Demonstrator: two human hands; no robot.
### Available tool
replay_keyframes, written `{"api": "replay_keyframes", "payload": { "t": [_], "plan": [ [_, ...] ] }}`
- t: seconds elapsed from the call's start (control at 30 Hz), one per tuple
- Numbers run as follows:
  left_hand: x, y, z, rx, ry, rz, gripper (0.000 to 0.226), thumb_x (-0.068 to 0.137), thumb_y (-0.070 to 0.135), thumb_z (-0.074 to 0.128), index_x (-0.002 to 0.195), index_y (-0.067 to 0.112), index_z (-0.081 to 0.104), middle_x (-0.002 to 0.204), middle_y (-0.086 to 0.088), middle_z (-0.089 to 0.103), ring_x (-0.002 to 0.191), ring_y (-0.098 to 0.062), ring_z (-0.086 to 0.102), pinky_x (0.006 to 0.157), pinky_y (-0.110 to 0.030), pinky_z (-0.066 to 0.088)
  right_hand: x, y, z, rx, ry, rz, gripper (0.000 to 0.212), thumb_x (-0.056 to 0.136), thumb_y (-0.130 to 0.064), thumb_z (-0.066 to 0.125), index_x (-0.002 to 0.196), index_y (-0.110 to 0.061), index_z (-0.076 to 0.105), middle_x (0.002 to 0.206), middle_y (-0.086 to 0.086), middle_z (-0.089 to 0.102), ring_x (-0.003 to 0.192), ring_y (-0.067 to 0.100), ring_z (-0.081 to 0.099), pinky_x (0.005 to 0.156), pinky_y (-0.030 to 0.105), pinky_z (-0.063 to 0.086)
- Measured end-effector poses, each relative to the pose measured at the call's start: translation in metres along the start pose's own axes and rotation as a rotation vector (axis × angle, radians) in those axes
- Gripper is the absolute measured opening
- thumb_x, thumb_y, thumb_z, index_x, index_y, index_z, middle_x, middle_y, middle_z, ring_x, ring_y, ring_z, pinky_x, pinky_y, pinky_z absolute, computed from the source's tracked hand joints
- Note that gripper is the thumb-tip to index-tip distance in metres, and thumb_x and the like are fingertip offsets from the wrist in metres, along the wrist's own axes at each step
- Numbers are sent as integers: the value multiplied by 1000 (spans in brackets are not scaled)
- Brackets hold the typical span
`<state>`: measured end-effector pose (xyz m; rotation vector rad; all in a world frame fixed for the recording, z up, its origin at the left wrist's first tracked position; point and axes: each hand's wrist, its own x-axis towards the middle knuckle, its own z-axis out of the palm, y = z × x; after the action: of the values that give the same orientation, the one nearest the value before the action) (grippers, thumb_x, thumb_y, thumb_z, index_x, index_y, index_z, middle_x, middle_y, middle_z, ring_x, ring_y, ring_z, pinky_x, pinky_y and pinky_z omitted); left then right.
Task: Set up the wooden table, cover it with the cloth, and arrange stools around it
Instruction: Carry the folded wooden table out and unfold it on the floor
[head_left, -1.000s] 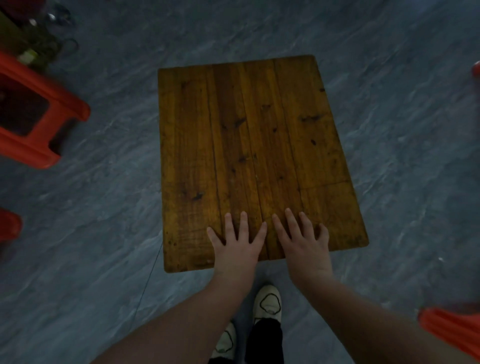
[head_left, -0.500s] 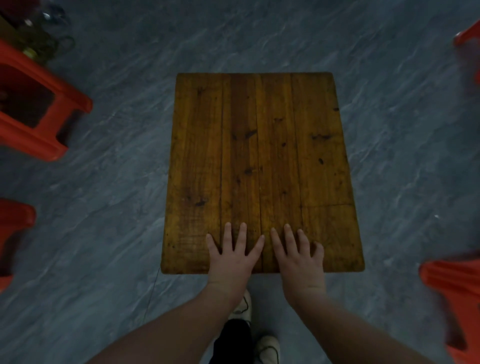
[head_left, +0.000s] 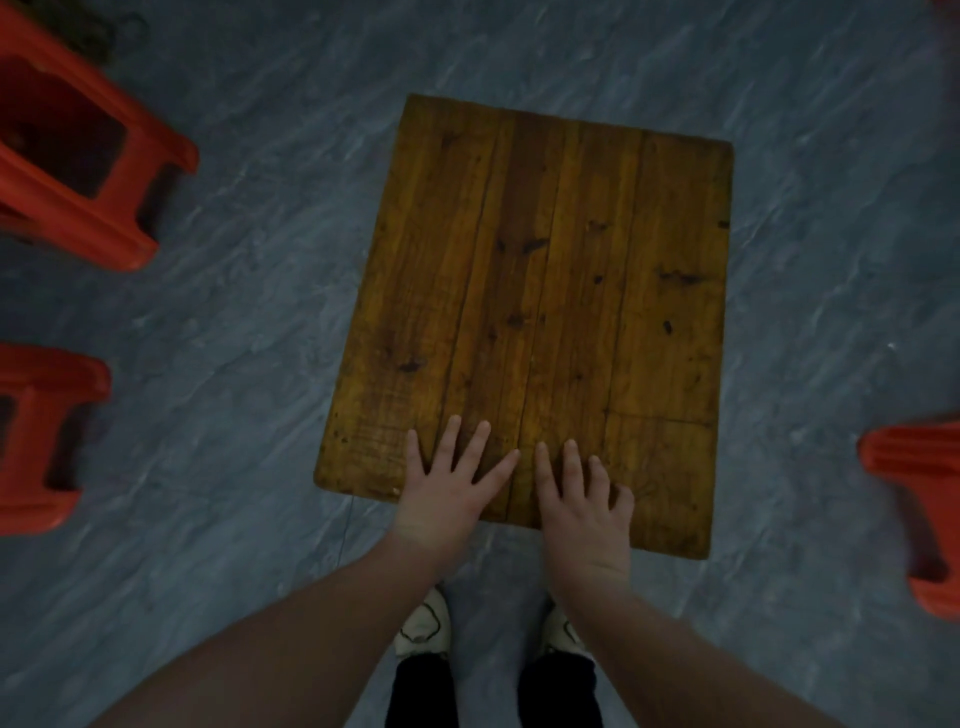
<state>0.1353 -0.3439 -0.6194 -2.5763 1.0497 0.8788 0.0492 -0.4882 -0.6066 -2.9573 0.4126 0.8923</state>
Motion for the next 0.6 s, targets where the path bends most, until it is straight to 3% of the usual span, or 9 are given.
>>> {"api": "replay_keyframes", "payload": {
  "t": [0.17, 0.3, 0.5, 0.6],
  "plan": [
    [-14, -16, 1, -142, -6, -33, 106, 96, 40, 59, 135, 57, -38, 161, 6, -32, 146, -34, -31, 100, -82, -13, -5, -2, 0, 98, 21, 36, 96, 94, -42, 57, 157, -35, -15, 169, 6, -8, 152, 37, -4, 115, 69, 10],
    [-16, -36, -2, -204, -54, -93, 84, 98, 54, 47, 142, 60, -24, 160, 4, -33, 144, -36, -33, 103, -82, -7, -1, 2, 2, 150, -75, 17, 95, 99, -43, 53, 150, -45, -27, 154, -6, -40, 148, 38, -28, 112, 77, 1],
    [5, -49, -15, -206, -68, -71, 79, 98, 54, 46, 145, 60, -16, 161, 4, -31, 144, -34, -34, 102, -83, -8, 18, -3, -11, 161, -88, 64, 94, 102, -32, 51, 149, -45, -30, 159, -3, -37, 148, 40, -28, 112, 78, 2],
    [16, -56, -24, -200, -79, -59, 80, 98, 54, 47, 145, 60, -17, 161, 4, -33, 144, -35, -35, 102, -83, -7, 31, -2, -20, 173, -109, 82, 92, 102, -35, 51, 149, -45, -28, 152, -5, -43, 147, 39, -29, 113, 77, 2]
  ]
}}
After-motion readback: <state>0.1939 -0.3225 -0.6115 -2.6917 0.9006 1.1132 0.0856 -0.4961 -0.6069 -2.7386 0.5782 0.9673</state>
